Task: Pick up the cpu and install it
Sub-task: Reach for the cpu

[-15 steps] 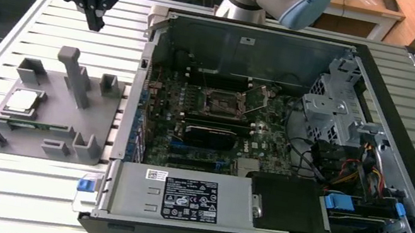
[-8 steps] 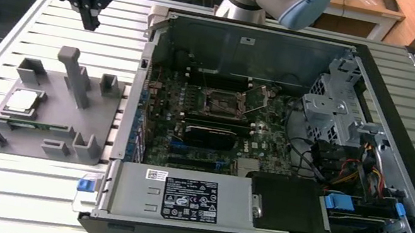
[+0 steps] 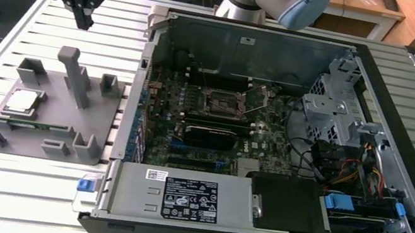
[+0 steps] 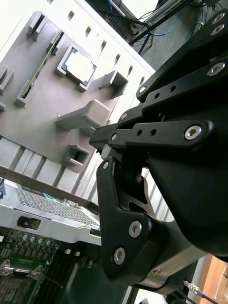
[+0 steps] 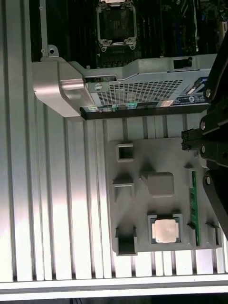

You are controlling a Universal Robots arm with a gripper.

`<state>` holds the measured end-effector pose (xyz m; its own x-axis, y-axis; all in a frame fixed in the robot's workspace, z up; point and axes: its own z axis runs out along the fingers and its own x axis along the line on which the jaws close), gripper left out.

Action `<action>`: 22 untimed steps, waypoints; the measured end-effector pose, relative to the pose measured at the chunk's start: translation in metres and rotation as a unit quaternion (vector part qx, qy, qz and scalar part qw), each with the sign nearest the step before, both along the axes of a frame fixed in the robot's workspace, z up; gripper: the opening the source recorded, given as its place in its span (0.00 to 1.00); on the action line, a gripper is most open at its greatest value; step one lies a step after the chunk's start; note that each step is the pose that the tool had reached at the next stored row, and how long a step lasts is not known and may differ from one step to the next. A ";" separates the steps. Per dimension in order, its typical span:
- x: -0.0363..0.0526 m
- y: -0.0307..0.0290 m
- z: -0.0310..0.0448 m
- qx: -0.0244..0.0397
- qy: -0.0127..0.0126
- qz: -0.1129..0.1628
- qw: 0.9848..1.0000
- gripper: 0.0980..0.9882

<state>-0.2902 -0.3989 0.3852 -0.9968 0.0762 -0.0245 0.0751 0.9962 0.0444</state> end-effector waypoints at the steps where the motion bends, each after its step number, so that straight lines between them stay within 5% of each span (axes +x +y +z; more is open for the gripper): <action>1: -0.0012 0.0000 0.0000 0.000 0.000 0.000 1.000 0.01; 22: -0.0266 0.0000 -0.0011 0.000 0.000 0.000 1.000 0.01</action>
